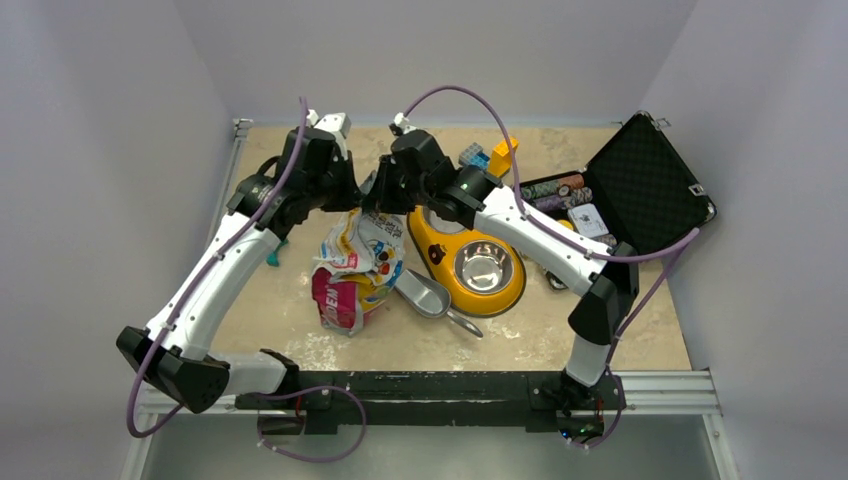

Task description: Serve the pet food

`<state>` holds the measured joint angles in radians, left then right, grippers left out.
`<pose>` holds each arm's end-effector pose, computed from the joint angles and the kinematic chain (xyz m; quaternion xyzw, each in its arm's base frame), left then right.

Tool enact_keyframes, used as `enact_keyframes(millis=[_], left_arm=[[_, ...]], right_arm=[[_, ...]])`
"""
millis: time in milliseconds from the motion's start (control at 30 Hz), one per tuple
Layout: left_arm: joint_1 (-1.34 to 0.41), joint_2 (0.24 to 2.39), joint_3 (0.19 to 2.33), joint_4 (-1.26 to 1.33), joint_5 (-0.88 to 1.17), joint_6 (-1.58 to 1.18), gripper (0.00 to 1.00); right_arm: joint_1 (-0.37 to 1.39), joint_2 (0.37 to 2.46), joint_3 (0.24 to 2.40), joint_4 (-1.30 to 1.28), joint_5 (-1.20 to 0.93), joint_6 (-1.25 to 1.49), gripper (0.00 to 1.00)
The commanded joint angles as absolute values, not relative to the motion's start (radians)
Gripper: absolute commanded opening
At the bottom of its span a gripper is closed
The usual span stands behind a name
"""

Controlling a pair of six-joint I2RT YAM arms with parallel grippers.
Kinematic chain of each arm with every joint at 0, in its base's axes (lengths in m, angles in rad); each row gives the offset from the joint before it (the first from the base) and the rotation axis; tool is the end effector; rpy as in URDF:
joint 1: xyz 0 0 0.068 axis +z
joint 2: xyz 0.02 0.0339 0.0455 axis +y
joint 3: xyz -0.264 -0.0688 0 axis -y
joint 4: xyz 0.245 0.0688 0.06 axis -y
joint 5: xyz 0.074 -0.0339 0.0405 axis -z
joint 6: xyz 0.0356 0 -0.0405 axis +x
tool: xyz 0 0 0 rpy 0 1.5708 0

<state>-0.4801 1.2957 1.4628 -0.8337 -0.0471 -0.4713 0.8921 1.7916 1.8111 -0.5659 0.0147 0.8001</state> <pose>0.2367 -0.1214 0.3997 -0.0063 0.8993 -0.1812 0.3979 0.2611 0.3229 0.3789 -0.0365 0.8709 0.3627 0.3297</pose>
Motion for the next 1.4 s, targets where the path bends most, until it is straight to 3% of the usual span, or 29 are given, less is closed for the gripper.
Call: enact_keyframes(millis=[0,167,300,400,533,833,1133,1367], left_arm=[[-0.487,1.256,1.586,-0.961,-0.052,-0.491,0.00],[-0.487,1.231,1.606,-0.974,-0.066,-0.500,0.00],[-0.488,1.215,1.602,-0.958,-0.045,-0.523,0.00],[-0.487,1.214,1.604,-0.960,-0.054,-0.518,0.00],[-0.488,1.208,1.606,-0.977,-0.097,-0.491,0.00],[-0.483,1.169,1.537,-1.024,-0.162,-0.383,0.00],[-0.479,1.166,1.574,-1.167,-0.276,-0.231,0.00],[-0.471,1.159,1.581,-1.224,-0.336,-0.279,0.27]], right_arm=[[0.927,1.777,1.821,-0.541,-0.040,0.834,0.12],[0.932,1.805,1.876,-0.625,-0.019,0.845,0.23],[0.962,1.804,1.839,-0.599,-0.032,0.853,0.26],[0.986,1.818,1.847,-0.623,-0.023,0.841,0.21],[1.000,1.789,1.815,-0.622,-0.009,0.823,0.00],[0.990,1.673,1.771,-0.532,-0.069,0.703,0.00],[0.968,1.768,1.901,-0.561,-0.212,0.609,0.00],[0.968,1.850,2.048,-0.611,-0.244,0.571,0.00]])
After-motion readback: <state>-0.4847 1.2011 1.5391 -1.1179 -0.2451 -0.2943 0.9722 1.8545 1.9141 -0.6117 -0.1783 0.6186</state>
